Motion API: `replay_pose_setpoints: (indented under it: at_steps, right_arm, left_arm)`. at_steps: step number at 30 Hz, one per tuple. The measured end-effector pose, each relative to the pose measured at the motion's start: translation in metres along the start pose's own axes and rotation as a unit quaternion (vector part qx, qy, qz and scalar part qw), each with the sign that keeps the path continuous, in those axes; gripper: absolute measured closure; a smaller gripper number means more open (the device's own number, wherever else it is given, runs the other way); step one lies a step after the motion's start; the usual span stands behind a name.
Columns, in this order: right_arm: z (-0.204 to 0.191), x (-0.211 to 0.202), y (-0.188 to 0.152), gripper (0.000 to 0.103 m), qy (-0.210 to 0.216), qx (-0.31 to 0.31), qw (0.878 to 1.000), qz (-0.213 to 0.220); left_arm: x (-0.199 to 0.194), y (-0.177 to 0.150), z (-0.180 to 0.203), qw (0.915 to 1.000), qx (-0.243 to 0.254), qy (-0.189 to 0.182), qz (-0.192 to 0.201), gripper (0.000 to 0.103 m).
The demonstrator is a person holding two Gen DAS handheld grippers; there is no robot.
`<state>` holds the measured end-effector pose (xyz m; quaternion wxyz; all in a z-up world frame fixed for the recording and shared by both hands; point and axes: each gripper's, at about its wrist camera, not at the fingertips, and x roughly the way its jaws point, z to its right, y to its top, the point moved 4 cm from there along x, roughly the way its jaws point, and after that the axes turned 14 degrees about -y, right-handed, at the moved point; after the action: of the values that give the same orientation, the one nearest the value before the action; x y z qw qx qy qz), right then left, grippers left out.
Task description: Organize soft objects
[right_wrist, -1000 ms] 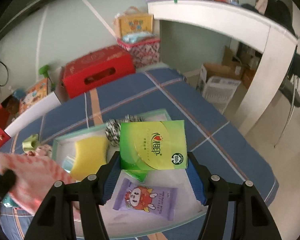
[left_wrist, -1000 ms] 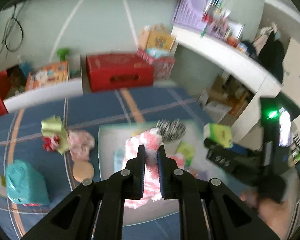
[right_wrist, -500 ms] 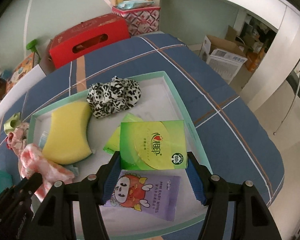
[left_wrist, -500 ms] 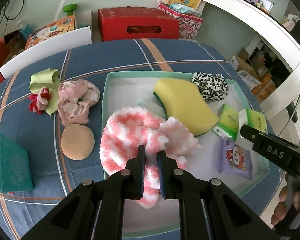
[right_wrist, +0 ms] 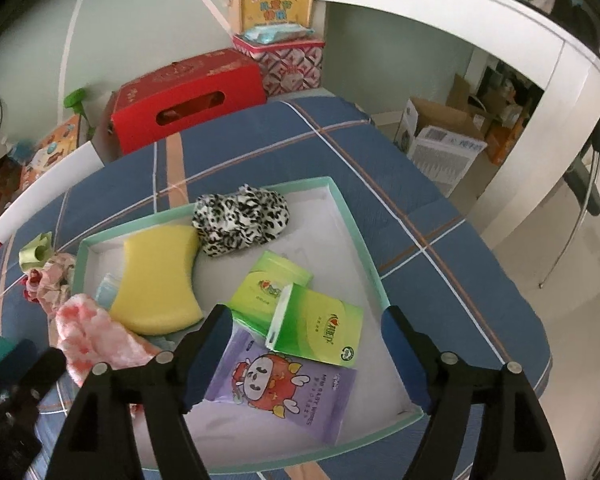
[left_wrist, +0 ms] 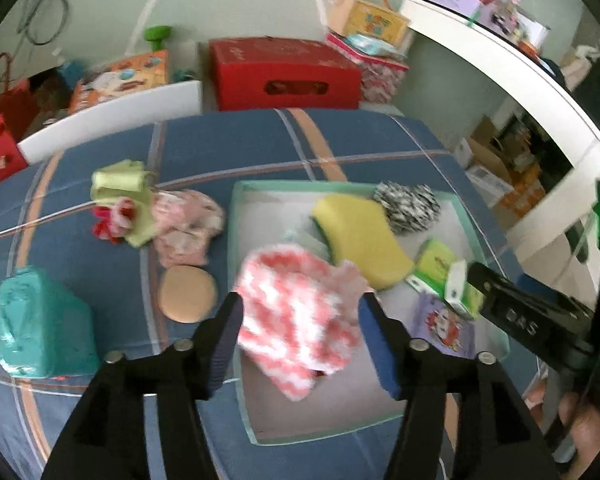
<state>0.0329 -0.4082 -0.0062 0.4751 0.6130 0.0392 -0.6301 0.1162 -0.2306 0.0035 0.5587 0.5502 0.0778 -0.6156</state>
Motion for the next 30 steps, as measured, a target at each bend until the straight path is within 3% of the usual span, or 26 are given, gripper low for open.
replay_pose_setpoints:
  at_steps: [7, 25, 26, 27, 28, 30]
  right_arm:
    - [-0.025, -0.009, -0.001, 0.023, 0.034, -0.028, 0.999, 0.007]
    - [-0.099, -0.051, -0.014, 0.022, 0.110, -0.099, 0.988, 0.044]
    - [-0.101, -0.053, -0.014, 0.015, 0.118, -0.096, 0.987, 0.044]
    - [-0.104, -0.054, -0.014, 0.000, 0.126, -0.095, 0.986, 0.045]
    - [-0.107, -0.058, -0.015, 0.000, 0.131, -0.094, 0.986, 0.051]
    - [-0.110, -0.062, -0.014, 0.000, 0.134, -0.094, 0.985, 0.061]
  left_arm:
    - [-0.016, 0.005, -0.045, 0.9963, -0.037, 0.075, 0.020, 0.027]
    - [-0.066, 0.013, -0.113, 0.9850, -0.085, 0.136, 0.064, 0.021]
    - [-0.070, 0.013, -0.117, 0.9839, -0.089, 0.139, 0.068, 0.020]
    - [-0.074, 0.013, -0.122, 0.9826, -0.093, 0.143, 0.074, 0.018]
    - [-0.078, 0.013, -0.126, 0.9814, -0.097, 0.146, 0.079, 0.012]
    - [-0.086, 0.012, -0.135, 0.9784, -0.106, 0.153, 0.090, 0.009]
